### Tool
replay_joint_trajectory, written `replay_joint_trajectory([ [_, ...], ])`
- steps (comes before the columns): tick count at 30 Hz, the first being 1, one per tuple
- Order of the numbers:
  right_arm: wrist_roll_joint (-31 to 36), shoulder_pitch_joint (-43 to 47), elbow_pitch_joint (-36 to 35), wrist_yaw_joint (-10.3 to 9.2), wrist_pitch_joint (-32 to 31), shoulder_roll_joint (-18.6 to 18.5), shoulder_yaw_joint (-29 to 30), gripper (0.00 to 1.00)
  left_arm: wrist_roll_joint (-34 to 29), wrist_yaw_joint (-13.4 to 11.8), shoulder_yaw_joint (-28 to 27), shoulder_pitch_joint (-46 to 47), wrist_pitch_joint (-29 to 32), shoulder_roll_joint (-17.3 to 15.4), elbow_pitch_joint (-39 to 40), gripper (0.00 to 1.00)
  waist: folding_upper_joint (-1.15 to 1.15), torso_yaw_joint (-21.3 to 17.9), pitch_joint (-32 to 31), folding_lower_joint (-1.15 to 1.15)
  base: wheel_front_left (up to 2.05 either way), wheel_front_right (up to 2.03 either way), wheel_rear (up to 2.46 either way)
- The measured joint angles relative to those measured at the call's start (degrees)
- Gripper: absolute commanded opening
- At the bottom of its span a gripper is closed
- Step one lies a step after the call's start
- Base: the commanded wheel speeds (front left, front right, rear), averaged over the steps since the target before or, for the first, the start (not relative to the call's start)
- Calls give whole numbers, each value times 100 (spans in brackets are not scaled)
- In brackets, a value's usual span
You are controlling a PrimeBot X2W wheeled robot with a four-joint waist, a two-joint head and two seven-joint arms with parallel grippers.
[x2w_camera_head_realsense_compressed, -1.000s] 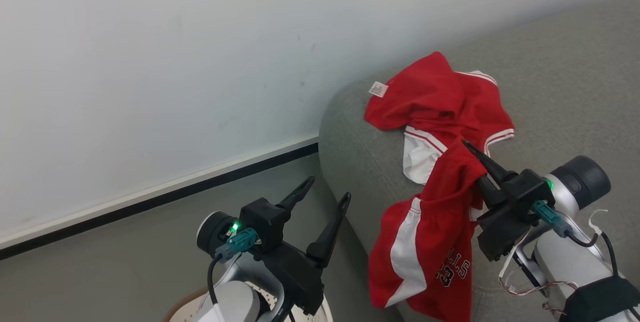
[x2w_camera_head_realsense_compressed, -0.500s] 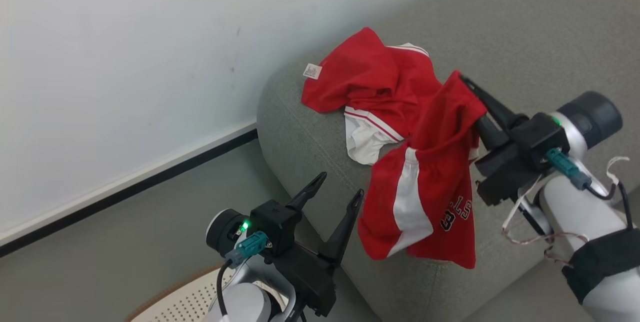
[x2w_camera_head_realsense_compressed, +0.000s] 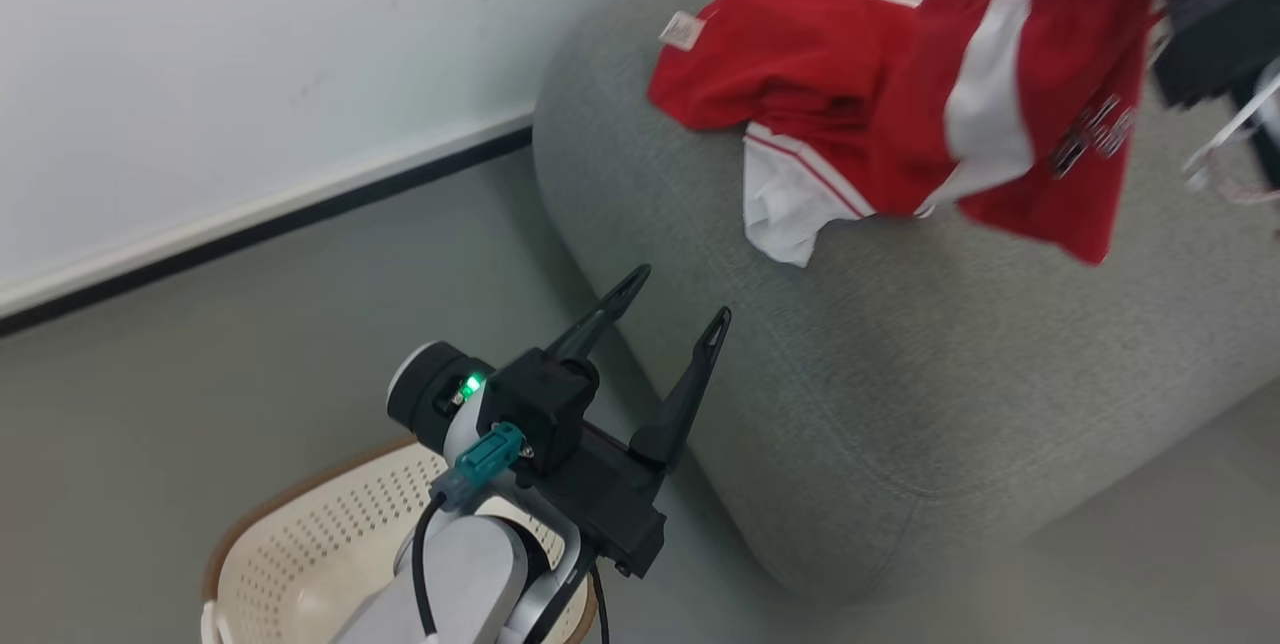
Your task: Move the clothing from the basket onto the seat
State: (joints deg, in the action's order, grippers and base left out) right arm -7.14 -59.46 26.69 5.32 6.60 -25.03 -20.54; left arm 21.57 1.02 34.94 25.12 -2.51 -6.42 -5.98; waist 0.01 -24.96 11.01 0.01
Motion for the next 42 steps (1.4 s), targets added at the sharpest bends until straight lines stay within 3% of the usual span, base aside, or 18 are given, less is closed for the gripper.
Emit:
replay_joint_trajectory([
  [6, -52, -623, 565, 5, -216, -356, 294, 0, -51, 109, 54, 211, 96, -67, 280, 100, 0, 319, 440, 0, 0, 0, 0],
  [15, -53, -889, 1298, -44, -409, -588, 482, 0, -138, 211, 141, 481, 240, -163, 655, 100, 0, 789, 1147, 0, 0, 0, 0],
  [29, -134, -949, 1961, -391, -468, -201, 521, 0, -372, 253, -79, 769, 449, -660, 1156, 100, 1, 1186, 2263, 0, 0, 0, 0],
  [42, -142, -930, 2680, -580, -71, 79, 487, 0, -419, 301, -171, 856, 476, -895, 1038, 100, 0, 913, 2763, -1, 0, 0, 0],
])
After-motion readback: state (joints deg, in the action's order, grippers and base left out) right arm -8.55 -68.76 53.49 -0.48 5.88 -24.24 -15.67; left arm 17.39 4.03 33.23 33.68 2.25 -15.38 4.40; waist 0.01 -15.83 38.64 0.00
